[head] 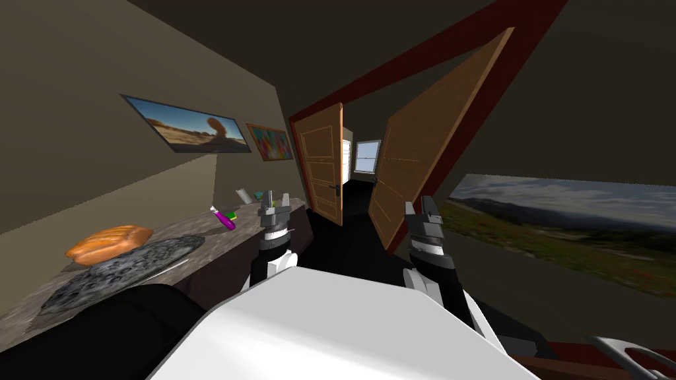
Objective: Push the door open
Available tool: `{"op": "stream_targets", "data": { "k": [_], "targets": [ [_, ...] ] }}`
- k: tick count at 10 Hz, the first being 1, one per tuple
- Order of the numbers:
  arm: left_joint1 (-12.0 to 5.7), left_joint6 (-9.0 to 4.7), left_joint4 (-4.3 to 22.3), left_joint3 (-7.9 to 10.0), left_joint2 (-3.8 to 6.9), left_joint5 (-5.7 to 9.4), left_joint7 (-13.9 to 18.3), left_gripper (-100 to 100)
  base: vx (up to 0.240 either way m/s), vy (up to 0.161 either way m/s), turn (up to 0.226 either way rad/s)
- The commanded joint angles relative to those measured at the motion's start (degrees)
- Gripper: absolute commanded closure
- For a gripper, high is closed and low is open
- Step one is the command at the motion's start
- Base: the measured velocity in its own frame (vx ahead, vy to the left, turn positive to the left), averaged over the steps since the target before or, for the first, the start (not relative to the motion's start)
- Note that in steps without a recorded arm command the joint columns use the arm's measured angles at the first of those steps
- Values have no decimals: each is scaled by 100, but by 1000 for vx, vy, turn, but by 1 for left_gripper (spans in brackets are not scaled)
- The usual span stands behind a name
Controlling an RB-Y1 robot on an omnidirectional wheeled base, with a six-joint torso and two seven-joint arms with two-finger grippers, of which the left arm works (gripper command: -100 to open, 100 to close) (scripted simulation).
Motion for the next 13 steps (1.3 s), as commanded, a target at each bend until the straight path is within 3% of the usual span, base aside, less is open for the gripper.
{"op": "stream_targets", "data": {
  "k": [1, 6, 11, 12, 13],
  "targets": [
    [-133, 33, 226, -44, 64, 41, 15, -100, 60, 28, -60],
    [-484, 121, 827, -161, 220, 150, 55, -100, 68, 38, -43],
    [-1014, 254, 1657, -337, 433, 315, 115, -100, 77, 56, -62],
    [-1014, 254, 1731, -337, 433, 315, 115, -100, 66, 39, -18],
    [-1133, 284, 1935, -377, 480, 352, 129, -100, 52, 36, -33]
  ]
}}
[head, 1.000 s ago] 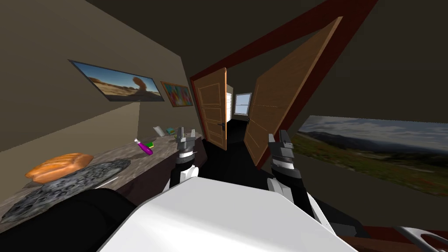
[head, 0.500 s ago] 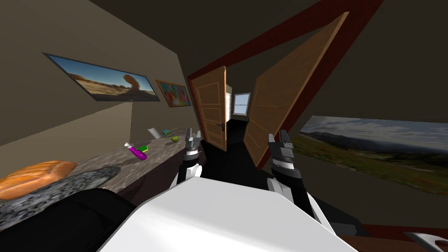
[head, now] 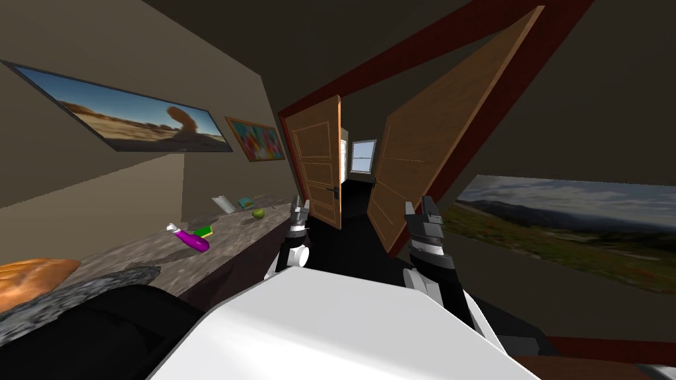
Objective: Push the door open
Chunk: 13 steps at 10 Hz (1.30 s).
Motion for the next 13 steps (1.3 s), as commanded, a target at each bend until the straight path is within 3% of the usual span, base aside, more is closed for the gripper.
{"op": "stream_targets", "data": {
  "k": [1, 2, 4, 5, 7, 8, 10, 11, 13],
  "targets": [
    [-187, 86, 281, -61, 60, 58, 17, -100, 70, 55, -83],
    [-187, 86, 281, -61, 60, 58, 17, -100, 49, 43, -24],
    [-451, 152, 670, -148, 158, 140, 47, -100, 58, 44, -58],
    [-451, 152, 732, -148, 158, 140, 47, -100, 52, 50, -32],
    [-726, 221, 1131, -240, 258, 225, 78, -100, 64, 48, -67],
    [-726, 221, 1201, -240, 258, 225, 78, -100, 58, 46, -23],
    [-1007, 292, 1600, -334, 359, 312, 110, -100, 64, 68, -73],
    [-1007, 292, 1681, -334, 359, 312, 110, -100, 61, 59, -27],
    [-1297, 364, 2058, -430, 460, 402, 143, -100, 60, 48, -56]
  ]
}}
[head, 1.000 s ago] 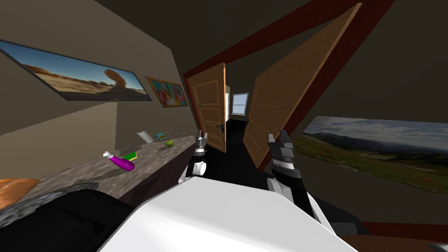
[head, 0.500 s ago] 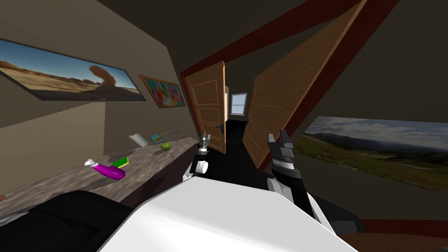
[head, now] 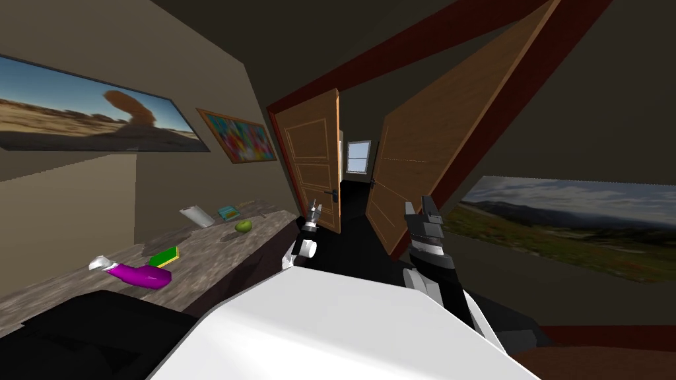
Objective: Push the door open
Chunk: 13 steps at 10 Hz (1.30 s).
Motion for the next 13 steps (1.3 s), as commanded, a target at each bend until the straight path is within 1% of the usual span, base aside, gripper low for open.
{"op": "stream_targets", "data": {
  "k": [1, 2, 4, 5, 6, 7, 8, 9, 11, 12, 13],
  "targets": [
    [-83, 38, 225, -33, 19, 25, 7, -100, 50, 45, -37],
    [-228, 75, 472, -81, 69, 70, 23, -100, 50, 66, -41],
    [-517, 147, 872, -178, 169, 159, 56, -100, 80, 76, -100],
    [-517, 147, 966, -178, 169, 159, 56, -100, 58, 59, -28],
    [-661, 183, 1177, -226, 218, 204, 73, -100, 53, 50, -32],
    [-661, 183, 1212, -226, 218, 204, 73, -100, 43, 37, -33],
    [-802, 219, 1412, -273, 266, 248, 89, -100, 41, 45, -51],
    [-802, 219, 1453, -273, 266, 248, 89, -100, 33, 40, -32],
    [-1083, 289, 1868, -366, 361, 335, 120, -100, 46, 57, -65],
    [-1083, 289, 1932, -366, 361, 335, 120, -100, 55, 53, -34],
    [-1216, 323, 2160, -410, 405, 377, 136, -100, 72, 50, -58]
  ]
}}
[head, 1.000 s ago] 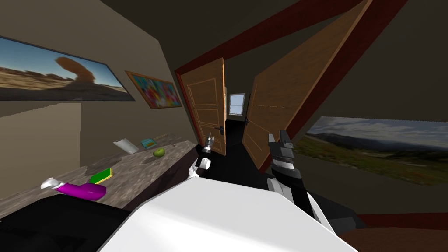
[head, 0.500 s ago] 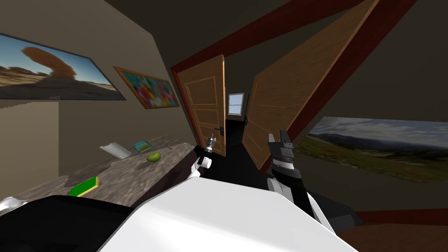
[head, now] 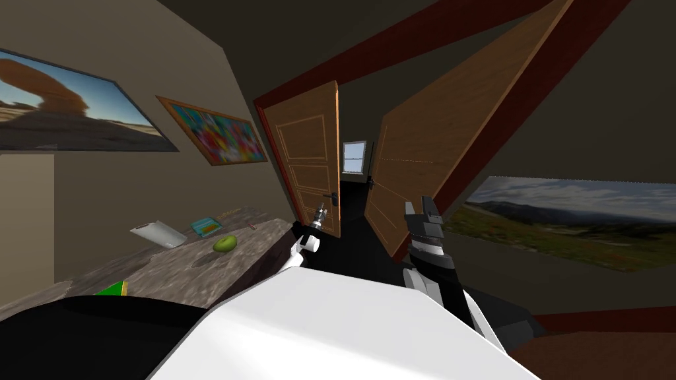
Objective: Push the door open
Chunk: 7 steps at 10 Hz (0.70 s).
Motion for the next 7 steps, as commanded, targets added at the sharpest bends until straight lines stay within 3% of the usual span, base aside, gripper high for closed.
{"op": "stream_targets", "data": {
  "k": [1, 2, 4, 5, 7],
  "targets": [
    [-206, 62, 286, -64, 62, 63, 19, -100, 73, 66, -78],
    [-206, 62, 345, -64, 62, 63, 19, -100, 48, 55, -21],
    [-461, 126, 710, -149, 147, 142, 48, -100, 51, 52, -53],
    [-461, 126, 780, -149, 147, 142, 48, -100, 43, 52, -32],
    [-700, 186, 1157, -228, 226, 216, 75, -100, 44, 61, -59]
  ]
}}
